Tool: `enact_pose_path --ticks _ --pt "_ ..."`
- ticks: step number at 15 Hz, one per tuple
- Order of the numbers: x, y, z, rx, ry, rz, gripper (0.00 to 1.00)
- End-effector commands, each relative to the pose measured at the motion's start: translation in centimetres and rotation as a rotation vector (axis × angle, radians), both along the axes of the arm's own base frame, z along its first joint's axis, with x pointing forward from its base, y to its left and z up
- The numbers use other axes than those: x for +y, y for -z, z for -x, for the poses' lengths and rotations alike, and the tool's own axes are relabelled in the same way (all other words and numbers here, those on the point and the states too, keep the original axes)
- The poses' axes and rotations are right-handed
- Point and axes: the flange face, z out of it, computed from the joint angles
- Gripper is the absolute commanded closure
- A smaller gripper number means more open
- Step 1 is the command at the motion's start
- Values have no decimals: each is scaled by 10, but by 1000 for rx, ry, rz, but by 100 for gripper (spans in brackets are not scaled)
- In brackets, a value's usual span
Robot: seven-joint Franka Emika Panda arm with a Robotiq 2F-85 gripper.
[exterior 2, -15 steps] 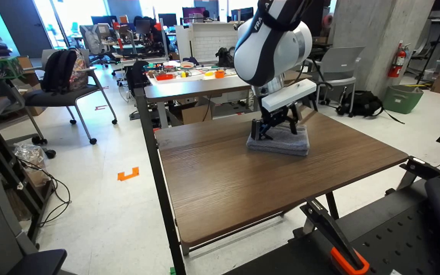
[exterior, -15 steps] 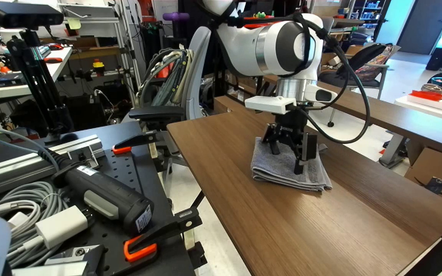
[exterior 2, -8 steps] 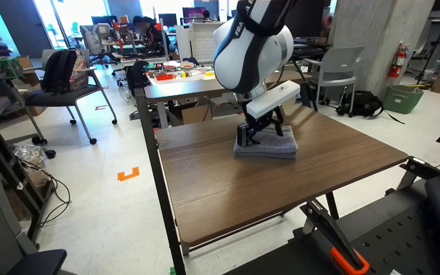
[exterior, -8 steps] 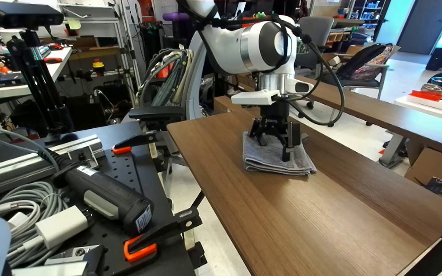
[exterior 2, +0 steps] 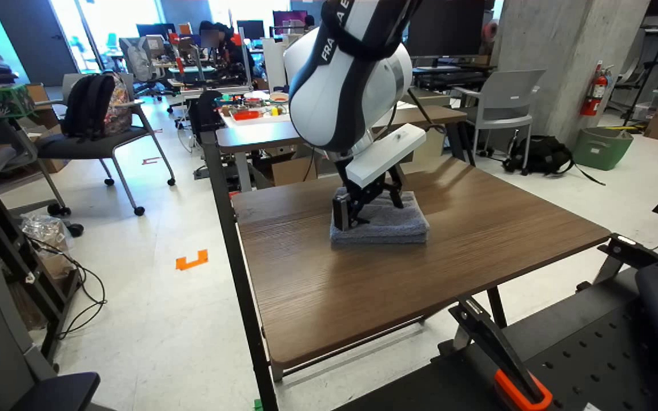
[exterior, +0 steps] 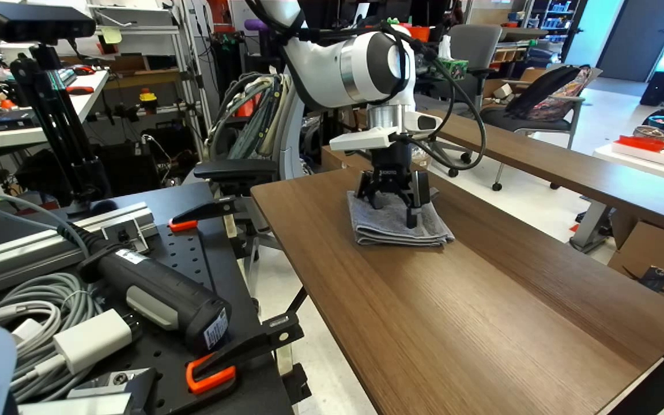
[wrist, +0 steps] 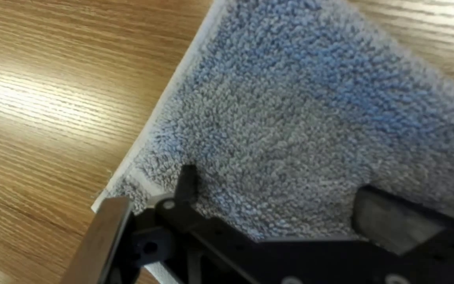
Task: Slide the towel to the left on the desk
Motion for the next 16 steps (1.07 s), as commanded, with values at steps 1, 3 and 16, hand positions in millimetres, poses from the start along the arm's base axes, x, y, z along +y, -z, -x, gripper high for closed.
enact_pose_path --ticks 1,3,16 --pt "21 11 11 17 -40 21 0" --pt "31 10 14 15 -57 19 0" --pt "49 -81 33 -33 -31 -66 0"
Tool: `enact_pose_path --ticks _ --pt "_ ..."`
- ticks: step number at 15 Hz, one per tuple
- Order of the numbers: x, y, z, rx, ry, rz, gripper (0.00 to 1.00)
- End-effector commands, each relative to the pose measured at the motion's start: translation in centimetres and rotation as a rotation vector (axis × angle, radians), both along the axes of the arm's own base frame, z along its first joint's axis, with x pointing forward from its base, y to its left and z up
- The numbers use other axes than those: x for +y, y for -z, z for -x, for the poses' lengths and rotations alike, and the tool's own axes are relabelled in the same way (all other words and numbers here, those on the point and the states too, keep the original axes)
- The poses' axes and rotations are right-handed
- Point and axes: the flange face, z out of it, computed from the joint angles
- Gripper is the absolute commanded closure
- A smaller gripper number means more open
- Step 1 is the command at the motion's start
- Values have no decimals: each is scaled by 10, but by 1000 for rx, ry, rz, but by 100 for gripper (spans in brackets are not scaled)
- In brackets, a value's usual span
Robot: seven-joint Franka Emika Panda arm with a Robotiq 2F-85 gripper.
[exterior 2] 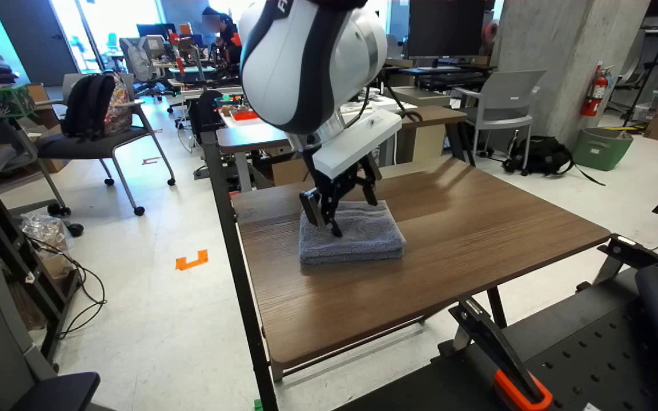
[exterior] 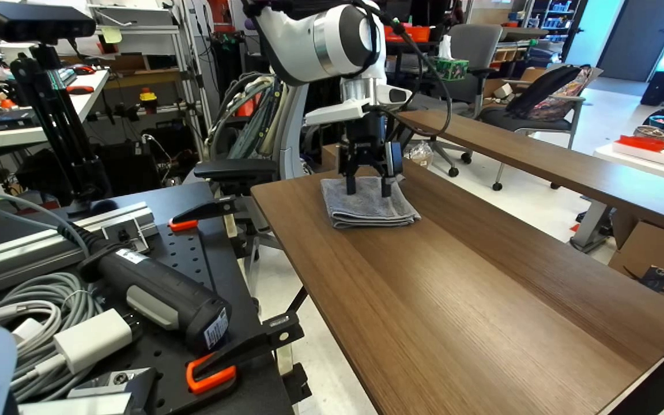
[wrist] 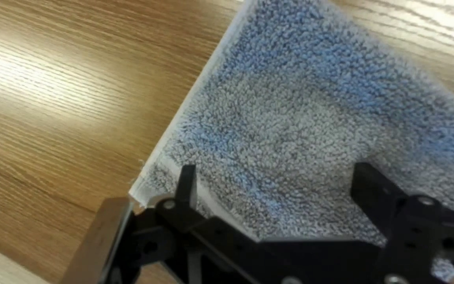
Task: Slide the towel to the left on the desk
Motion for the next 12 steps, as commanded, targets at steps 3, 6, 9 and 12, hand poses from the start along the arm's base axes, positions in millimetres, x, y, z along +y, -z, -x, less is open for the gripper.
enact_pose_path --ticks 3,6,9,12 --pt "-27 -94 21 -50 89 -68 0" --pt "-62 -115 21 -60 119 -48 0" --pt "-59 -114 12 -67 120 -48 0" --pt "-64 -111 16 -57 126 -46 0"
